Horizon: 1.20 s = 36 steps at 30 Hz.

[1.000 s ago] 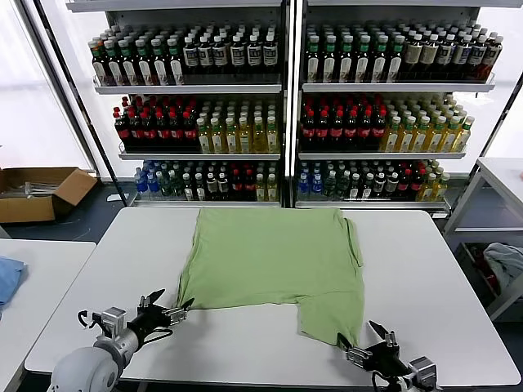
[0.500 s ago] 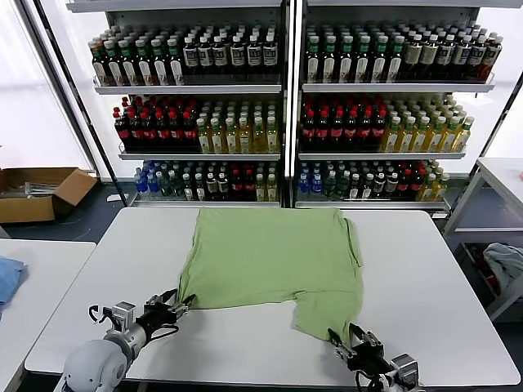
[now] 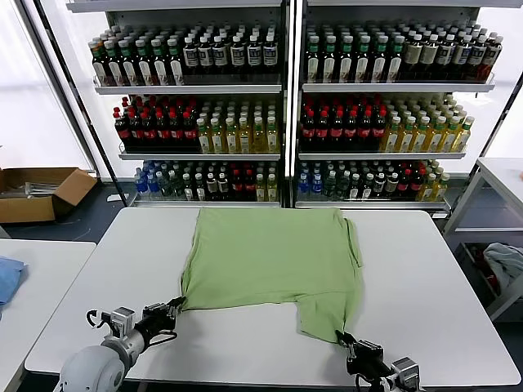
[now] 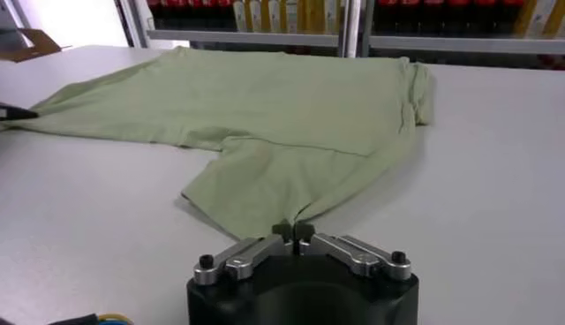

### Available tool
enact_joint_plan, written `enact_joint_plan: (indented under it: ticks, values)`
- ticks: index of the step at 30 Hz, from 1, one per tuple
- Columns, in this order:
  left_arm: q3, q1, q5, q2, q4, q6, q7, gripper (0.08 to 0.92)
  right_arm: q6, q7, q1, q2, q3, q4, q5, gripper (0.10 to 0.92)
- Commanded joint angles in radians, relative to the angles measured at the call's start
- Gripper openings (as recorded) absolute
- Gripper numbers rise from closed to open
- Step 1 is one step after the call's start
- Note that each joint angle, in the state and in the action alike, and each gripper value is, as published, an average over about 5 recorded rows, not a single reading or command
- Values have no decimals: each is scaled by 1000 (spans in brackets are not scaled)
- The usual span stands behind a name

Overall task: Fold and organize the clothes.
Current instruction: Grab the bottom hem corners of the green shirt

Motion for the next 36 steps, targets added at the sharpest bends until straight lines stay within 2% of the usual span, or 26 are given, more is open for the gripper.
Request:
enact_joint_plan:
  ticks: [1, 13, 19, 28, 36]
  values:
    - [-4, 39, 10, -7, -51, 3, 5, 96, 38, -2, -15, 1, 7, 14, 11, 107]
    - [-76, 158, 9, -15, -187, 2, -4, 101, 94, -20, -196, 17, 79, 129, 28, 107]
    - [-84, 183, 29, -21, -197, 2, -9, 119, 115, -28, -252, 13, 112, 143, 42, 107]
    - [-57, 126, 40, -65, -131, 1, -107, 361, 121, -29, -243, 2, 129, 117, 46, 107]
    - [-47, 137, 43, -80, -116, 1, -99, 595, 122, -30, -240, -8, 141, 111, 56, 107]
